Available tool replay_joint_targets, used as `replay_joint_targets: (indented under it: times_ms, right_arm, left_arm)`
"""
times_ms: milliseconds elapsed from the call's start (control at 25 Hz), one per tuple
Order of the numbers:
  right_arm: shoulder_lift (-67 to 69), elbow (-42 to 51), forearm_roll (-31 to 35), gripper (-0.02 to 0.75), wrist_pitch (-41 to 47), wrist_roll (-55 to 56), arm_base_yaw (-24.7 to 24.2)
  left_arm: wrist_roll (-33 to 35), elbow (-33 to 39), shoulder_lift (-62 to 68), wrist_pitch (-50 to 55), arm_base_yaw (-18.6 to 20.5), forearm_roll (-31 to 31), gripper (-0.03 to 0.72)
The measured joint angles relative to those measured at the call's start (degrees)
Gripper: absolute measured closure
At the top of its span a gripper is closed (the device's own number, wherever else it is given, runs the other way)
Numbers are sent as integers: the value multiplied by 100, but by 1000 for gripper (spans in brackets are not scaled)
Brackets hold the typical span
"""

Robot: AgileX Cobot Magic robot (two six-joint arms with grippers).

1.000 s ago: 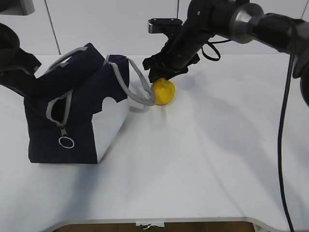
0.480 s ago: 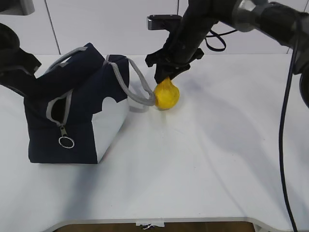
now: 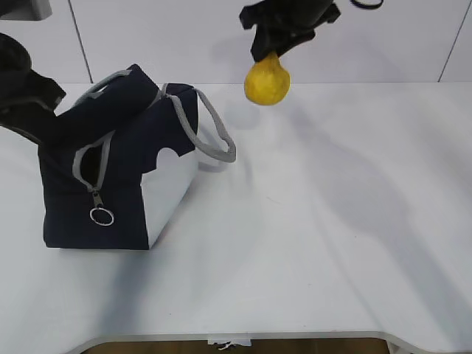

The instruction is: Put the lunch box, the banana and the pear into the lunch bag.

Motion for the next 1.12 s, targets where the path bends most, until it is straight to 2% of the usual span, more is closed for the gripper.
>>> replay_joint_targets:
  times_ms: [80,160,240,280,360,440,480,520,640,1120]
  right_arm:
    - [-292,-13,78,503,0,84,-47]
    - [-521,-28,484,503,15,124,-46]
    - [-670,-42,1196,503,19,135,-46]
    - [-670,-42,1196,503,19,135,-46]
    - [-645,-42,2128,503,19,112,-35]
    - [-590,-42,2376,504,19,73,-35]
    - [-439,-42,2930,504,7,-43,-2]
    - [-338,-42,3099,504,-14,-78,10]
    - [15,-42,3479,504,-48,-127,58]
    - [726,-42,3912,503,-767,-437,531]
  left_arm:
    - [-304,0,0,-122,0,73,691]
    - [-659,0,0,-292,0,173,691]
    - [-954,0,0,-483,0,199,691]
    - [-1095,0,0,-586,0,208,691]
    - [-1281,0,0,-749,0,208,691]
    - [-1366,0,0,-895,0,208,691]
    - [-1395,0,0,-939,0,208,691]
    - [-1408,0,0,-974,0,208,691]
    - [-1421,0,0,-998,0,208,691]
    - [-1430,0,0,-1032,0,212,691]
